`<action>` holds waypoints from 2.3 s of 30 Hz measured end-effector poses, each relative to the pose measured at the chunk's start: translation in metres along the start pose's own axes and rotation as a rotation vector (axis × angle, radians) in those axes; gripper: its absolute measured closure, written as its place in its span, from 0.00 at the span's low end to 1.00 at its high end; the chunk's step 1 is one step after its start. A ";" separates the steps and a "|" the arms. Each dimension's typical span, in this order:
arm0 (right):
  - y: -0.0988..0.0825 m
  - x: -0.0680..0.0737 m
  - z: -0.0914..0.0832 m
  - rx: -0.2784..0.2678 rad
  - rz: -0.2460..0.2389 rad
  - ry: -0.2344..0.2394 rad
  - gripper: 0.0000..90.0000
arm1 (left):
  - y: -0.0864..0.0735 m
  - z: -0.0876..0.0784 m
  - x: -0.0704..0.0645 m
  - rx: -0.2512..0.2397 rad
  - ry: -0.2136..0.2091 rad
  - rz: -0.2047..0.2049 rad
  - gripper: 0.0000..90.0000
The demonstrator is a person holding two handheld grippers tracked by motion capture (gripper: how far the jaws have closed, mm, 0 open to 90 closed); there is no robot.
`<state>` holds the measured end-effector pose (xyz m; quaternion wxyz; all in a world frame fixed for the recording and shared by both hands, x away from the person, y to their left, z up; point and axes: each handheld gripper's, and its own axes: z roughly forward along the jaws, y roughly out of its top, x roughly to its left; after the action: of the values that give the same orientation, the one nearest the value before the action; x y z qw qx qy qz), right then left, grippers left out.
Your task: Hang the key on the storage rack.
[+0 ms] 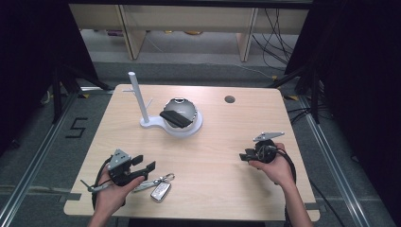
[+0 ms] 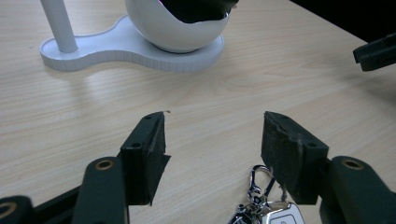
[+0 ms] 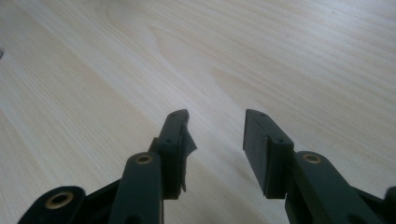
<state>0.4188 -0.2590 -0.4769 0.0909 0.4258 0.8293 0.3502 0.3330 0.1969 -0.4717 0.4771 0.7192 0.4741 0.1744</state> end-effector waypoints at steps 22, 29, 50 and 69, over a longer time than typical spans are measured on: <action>-0.009 -0.009 -0.006 0.017 0.062 -0.003 0.67 | 0.032 0.044 -0.021 0.492 -0.142 0.275 0.48; -0.009 -0.006 -0.005 0.034 0.047 0.012 0.66 | 0.031 0.065 -0.031 0.650 -0.160 0.256 0.49; -0.011 -0.003 0.003 0.018 0.038 0.031 0.66 | 0.036 0.087 -0.034 0.827 -0.131 0.252 0.55; -0.011 -0.001 0.003 0.042 0.031 0.031 0.66 | 0.047 0.091 -0.038 0.857 -0.125 0.204 0.56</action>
<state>0.4139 -0.2621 -0.4863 0.0634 0.4351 0.8310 0.3407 0.4028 0.1124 -0.4679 0.1442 0.9042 0.4005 -0.0355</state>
